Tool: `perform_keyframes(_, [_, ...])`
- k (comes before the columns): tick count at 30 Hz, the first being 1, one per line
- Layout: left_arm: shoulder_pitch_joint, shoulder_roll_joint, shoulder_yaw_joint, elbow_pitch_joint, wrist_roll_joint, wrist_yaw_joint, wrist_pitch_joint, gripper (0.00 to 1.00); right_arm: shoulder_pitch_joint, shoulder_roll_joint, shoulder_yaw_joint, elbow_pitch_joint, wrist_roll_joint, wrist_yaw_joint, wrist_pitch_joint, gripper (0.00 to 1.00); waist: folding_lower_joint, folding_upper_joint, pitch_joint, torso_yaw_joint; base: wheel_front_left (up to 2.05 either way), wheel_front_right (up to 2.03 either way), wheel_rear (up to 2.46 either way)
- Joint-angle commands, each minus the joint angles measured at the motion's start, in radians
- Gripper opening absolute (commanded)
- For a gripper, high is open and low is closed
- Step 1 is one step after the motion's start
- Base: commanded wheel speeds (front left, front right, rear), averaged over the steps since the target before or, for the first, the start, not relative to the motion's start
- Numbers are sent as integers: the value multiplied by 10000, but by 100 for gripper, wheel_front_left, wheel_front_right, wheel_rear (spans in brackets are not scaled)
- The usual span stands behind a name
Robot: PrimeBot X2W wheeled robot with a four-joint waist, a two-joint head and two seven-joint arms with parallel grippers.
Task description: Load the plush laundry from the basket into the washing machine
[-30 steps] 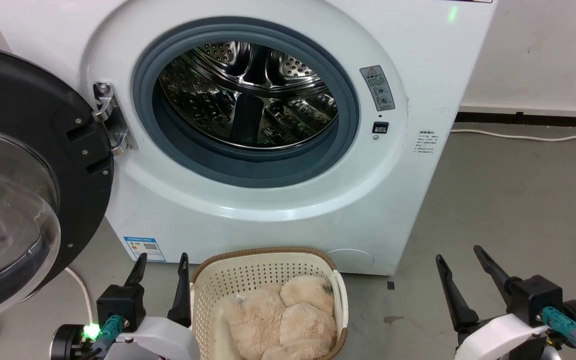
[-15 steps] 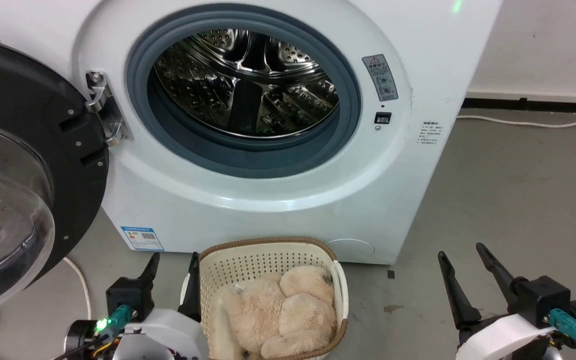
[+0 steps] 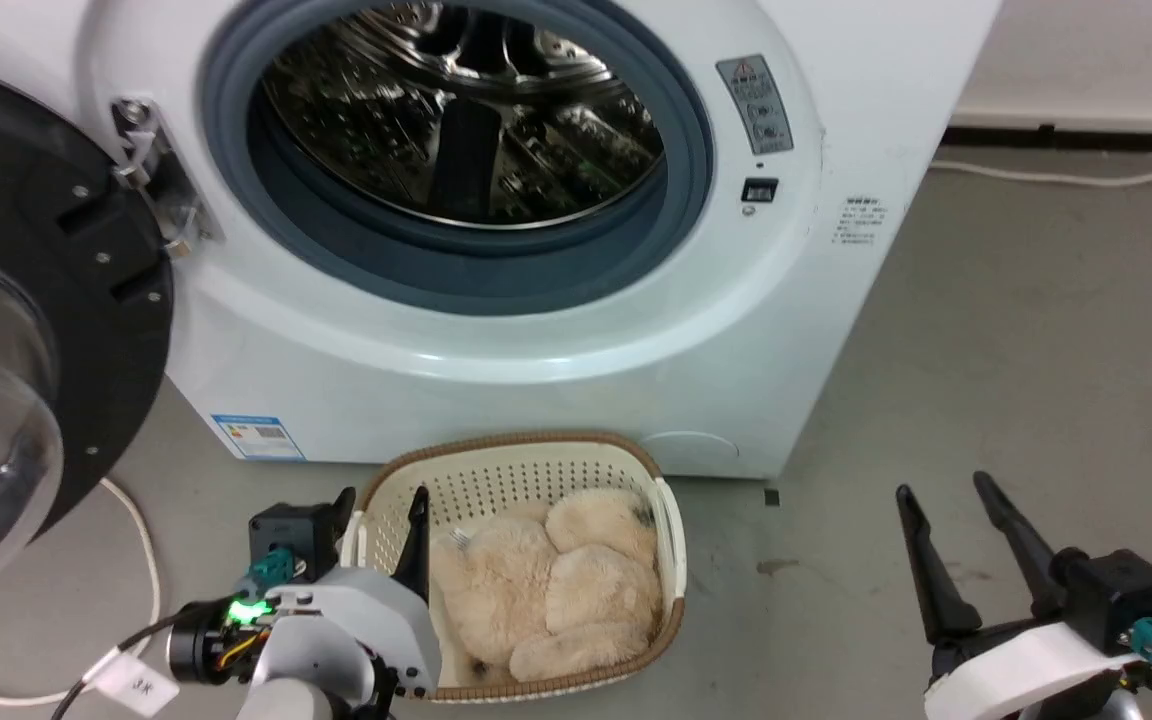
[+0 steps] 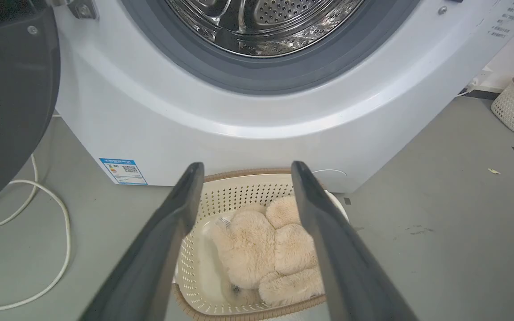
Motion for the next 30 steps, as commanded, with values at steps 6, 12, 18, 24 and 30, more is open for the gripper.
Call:
perform_keyframes(6, [-775, 84, -238, 832, -320, -161, 290, 100, -398, -1, -92, -310, 245, -3, -238, 100, -1, 0, 653, -226, 0, 0, 0])
perform_keyframes(12, [-1422, 83, -466, 1563, -506, -203, 474, 100, -591, -1, -125, -640, 396, -3, -363, 100, -1, 0, 1282, -371, 0, 0, 0])
perform_keyframes(18, [-2078, 105, -736, 2279, -662, -302, 588, 100, -754, -1, -130, -944, 552, -4, -488, 100, -1, 0, 1980, -519, 0, 0, 0])
perform_keyframes(24, [-3032, 169, -1103, 3262, -870, -423, 810, 100, -902, -1, -167, -1251, 786, -4, -654, 100, -1, 0, 3017, -642, 0, 0, 0])
perform_keyframes(30, [-3812, 213, -1347, 4026, -1055, -475, 1023, 100, -1045, -1, -160, -1433, 1004, -4, -779, 100, -1, 0, 3810, -756, 0, 0, 0])
